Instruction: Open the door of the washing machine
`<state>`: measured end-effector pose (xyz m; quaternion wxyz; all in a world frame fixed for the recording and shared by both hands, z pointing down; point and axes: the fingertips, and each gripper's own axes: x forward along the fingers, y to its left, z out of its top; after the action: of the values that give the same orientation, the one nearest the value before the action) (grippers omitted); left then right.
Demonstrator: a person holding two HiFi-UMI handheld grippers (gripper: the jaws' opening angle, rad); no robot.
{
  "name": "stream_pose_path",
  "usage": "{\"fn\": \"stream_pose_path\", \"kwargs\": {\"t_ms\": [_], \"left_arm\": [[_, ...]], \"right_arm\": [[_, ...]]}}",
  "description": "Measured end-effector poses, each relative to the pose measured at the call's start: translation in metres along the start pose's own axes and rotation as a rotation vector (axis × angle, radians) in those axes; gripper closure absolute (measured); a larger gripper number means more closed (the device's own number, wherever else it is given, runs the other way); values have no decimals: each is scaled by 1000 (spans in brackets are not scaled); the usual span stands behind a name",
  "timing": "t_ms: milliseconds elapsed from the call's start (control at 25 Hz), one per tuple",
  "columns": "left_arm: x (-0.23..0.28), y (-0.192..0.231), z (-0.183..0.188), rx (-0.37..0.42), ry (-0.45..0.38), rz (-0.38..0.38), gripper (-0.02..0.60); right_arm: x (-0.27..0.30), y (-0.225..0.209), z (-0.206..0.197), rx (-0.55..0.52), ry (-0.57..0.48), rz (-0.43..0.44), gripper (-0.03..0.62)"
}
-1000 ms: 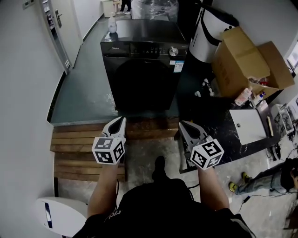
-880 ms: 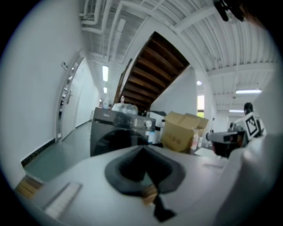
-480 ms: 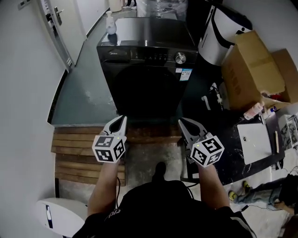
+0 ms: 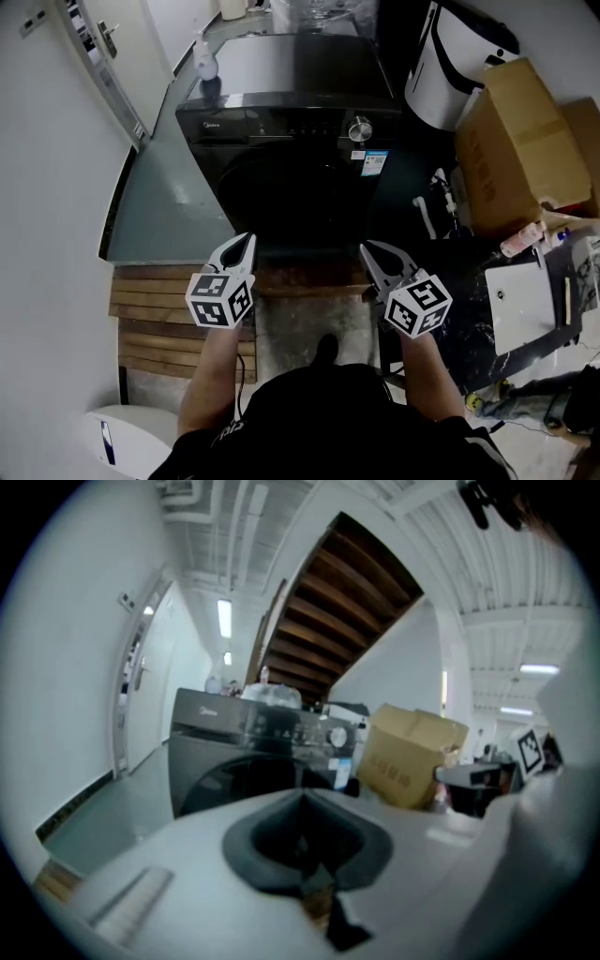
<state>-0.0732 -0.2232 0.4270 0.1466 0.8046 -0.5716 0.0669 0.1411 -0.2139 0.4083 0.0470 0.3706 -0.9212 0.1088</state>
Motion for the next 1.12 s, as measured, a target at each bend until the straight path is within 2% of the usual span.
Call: {"fn": "stream_pose_path", "kwargs": {"t_ms": [320, 520, 840, 1120], "left_arm": [[31, 3, 7, -24, 6, 14, 572], [39, 18, 6, -43, 13, 5, 572], [55, 61, 25, -50, -7, -51, 572], [67, 88, 24, -44, 2, -116, 572]], "right_arm": [[31, -21, -1, 3, 41, 60, 600], [49, -15, 2, -10, 49, 71, 599], [87, -11, 4, -14, 78, -3, 599], [114, 7, 1, -37, 109, -57, 587]]}}
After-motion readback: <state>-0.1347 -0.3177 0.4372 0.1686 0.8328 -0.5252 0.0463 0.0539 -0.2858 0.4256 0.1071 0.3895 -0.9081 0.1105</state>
